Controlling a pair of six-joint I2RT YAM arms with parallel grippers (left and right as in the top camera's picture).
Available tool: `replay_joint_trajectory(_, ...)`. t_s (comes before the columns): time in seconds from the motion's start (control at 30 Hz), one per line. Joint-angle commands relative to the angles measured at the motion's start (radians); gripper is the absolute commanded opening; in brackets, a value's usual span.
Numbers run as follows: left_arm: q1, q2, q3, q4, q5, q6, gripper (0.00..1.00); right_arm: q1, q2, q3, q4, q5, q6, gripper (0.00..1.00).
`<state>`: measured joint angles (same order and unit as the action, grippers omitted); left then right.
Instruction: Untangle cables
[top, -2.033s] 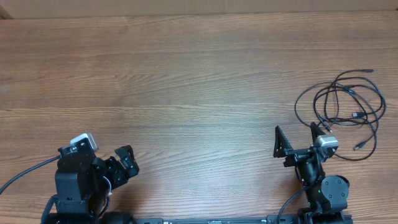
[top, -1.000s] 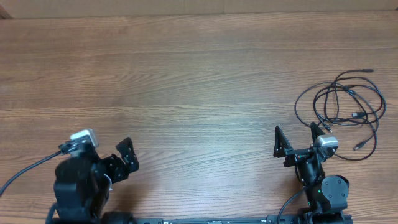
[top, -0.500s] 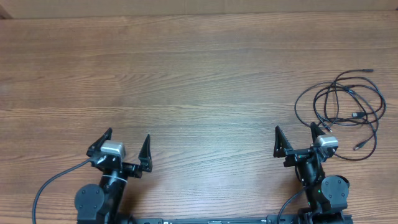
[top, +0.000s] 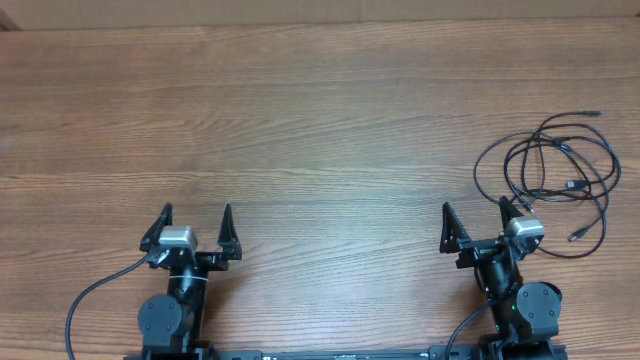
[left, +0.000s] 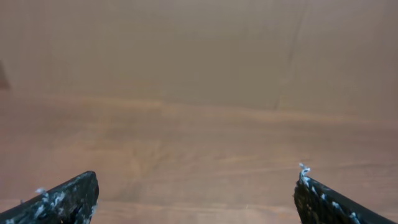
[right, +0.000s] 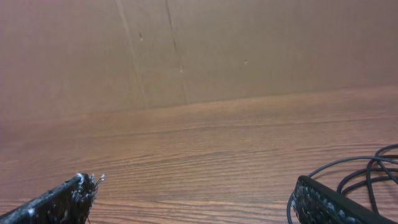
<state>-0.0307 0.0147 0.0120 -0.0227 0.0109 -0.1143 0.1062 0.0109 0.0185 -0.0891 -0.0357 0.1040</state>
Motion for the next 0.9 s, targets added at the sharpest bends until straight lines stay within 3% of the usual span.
replay_joint_trajectory(0.0,0.003,-0.011,-0.007,-0.056,-0.031,-0.019,1.0,0.006,-0.008,-0.01,0.005,0.012,-0.004,1.0)
replay_joint_trajectory(0.87,0.003,-0.011,-0.007,-0.055,-0.019,-0.021,1.0,0.006,-0.008,-0.01,0.005,0.012,-0.004,1.0)
